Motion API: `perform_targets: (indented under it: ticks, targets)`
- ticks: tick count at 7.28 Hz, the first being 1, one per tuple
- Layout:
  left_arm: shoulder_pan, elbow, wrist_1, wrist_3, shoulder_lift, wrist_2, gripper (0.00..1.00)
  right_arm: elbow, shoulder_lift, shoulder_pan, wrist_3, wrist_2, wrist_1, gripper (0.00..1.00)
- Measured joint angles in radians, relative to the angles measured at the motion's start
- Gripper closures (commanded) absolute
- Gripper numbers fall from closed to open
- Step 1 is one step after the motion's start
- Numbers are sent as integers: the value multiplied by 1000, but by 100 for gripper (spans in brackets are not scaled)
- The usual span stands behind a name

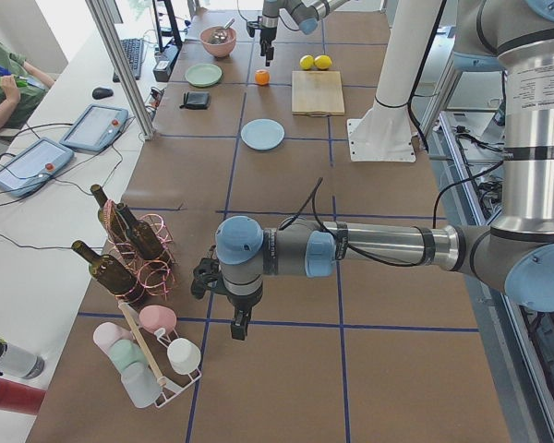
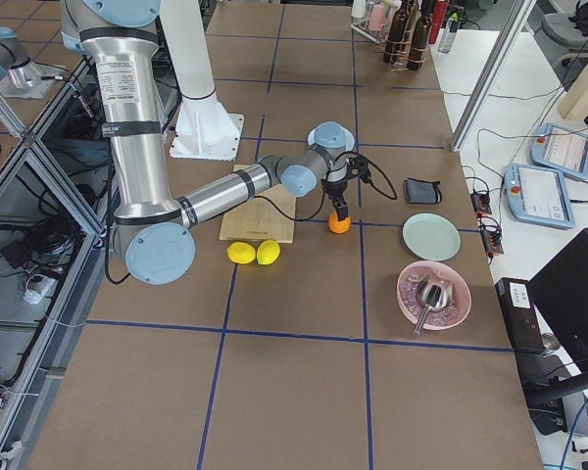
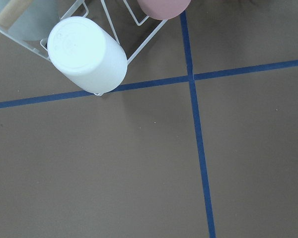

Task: Pick orange to plate
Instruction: 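Reach the right gripper down over the orange and close on it, then carry the orange with the right gripper over the light blue plate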

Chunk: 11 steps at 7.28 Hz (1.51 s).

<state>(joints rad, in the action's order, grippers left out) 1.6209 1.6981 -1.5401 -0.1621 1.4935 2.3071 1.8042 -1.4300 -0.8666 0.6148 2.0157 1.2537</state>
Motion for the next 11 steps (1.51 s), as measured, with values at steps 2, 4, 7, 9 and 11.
perform_targets:
  ticks: [2, 4, 7, 9, 11]
  targets:
    - [0, 0, 0, 0, -1, 0, 0, -51, 30, 32, 5, -37, 0, 0]
    - [1, -2, 0, -1, -1, 0, 0, -87, 45, 51, 4, -55, 0, 0]
    - [1, -1, -1, -1, -1, 0, 0, -121, 53, 71, 3, -81, 0, 0]
    - [1, -2, -1, -1, -1, 0, 0, -160, 79, 83, 2, -98, 0, 39]
    - [1, -3, -1, -1, -1, 0, 0, -172, 91, 86, 2, -102, 0, 85]
